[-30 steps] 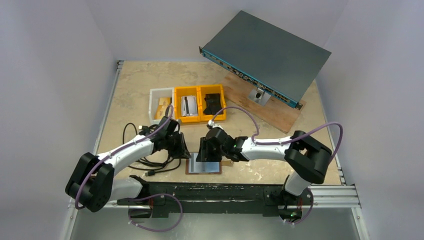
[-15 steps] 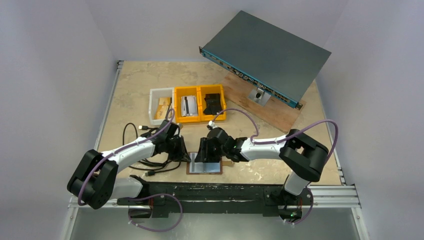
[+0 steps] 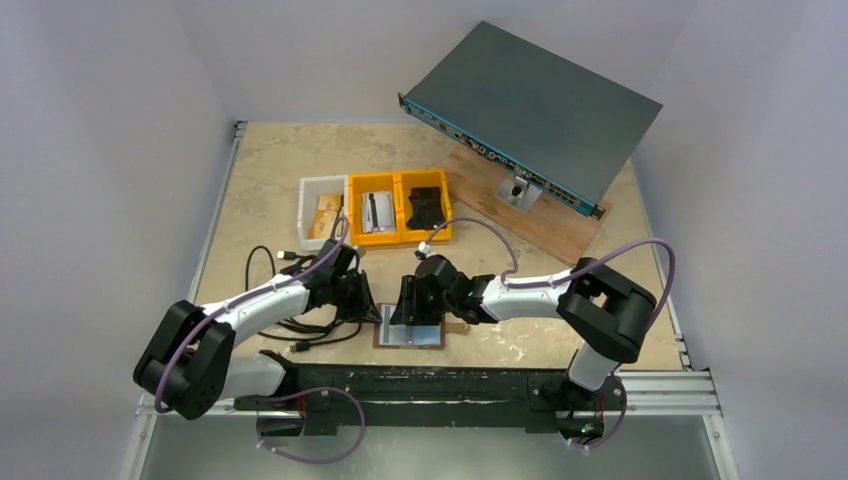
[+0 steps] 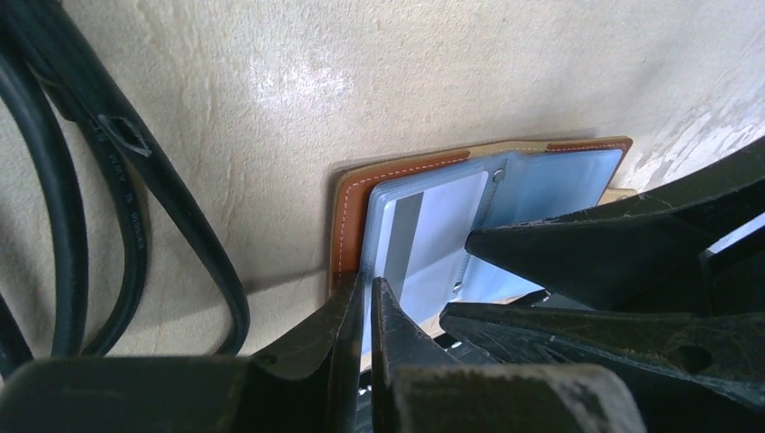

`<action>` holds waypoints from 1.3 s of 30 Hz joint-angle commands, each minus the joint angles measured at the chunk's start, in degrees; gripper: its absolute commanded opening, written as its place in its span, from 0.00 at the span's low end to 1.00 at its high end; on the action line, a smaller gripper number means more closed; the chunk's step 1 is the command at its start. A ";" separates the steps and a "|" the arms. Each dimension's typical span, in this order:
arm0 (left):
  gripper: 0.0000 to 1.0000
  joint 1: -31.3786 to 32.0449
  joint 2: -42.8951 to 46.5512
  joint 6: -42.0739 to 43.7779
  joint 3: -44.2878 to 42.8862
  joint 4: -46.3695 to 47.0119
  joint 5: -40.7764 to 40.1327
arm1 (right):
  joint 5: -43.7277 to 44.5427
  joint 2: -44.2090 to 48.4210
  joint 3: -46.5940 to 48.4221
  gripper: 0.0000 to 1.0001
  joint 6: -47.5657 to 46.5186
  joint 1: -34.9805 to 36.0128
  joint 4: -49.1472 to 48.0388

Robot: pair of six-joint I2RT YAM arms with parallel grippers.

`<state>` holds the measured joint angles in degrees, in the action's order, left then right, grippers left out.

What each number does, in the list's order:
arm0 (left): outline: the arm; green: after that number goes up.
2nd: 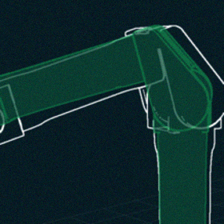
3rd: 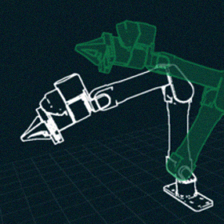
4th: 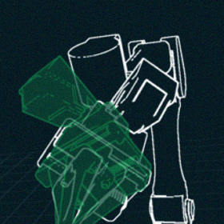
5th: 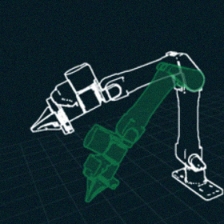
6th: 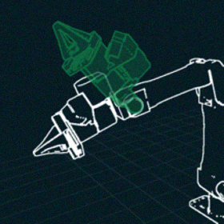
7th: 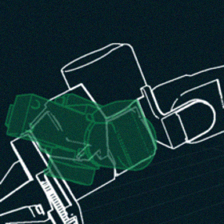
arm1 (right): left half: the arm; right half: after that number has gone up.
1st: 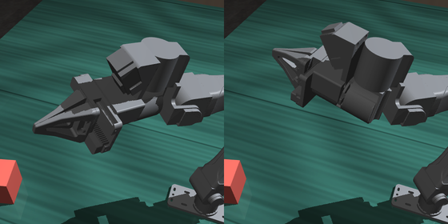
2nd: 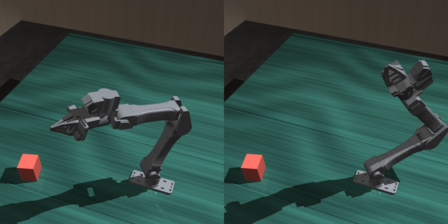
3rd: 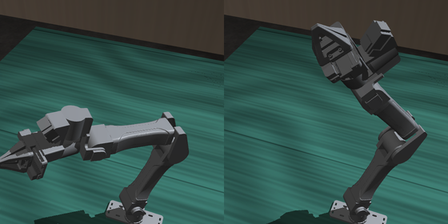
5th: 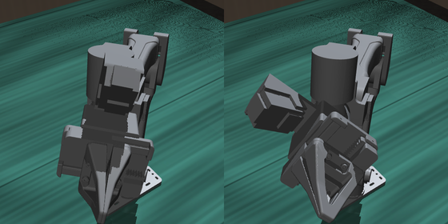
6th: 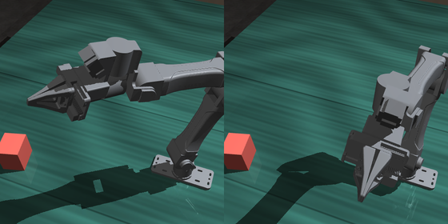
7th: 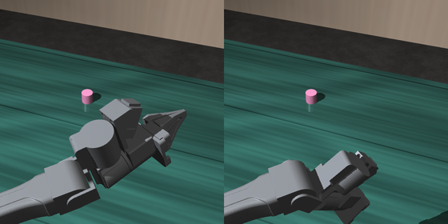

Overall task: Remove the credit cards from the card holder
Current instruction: Remove the credit card from the card holder.

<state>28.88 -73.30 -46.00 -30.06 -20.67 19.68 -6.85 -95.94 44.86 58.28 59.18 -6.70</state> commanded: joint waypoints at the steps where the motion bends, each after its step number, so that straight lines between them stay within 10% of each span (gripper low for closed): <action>1: 0.07 -0.15 2.92 0.21 -0.83 -1.30 -0.83 | 1.05 2.27 -0.02 0.45 -0.24 -0.20 1.49; 39: 0.02 3.47 -5.26 -1.78 -2.45 2.75 -0.54 | -3.87 -3.04 -3.16 0.44 -0.91 -2.82 -4.97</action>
<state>32.08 -79.09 -47.33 -32.73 -17.37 22.50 -11.77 -97.27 42.63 58.87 56.93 -12.14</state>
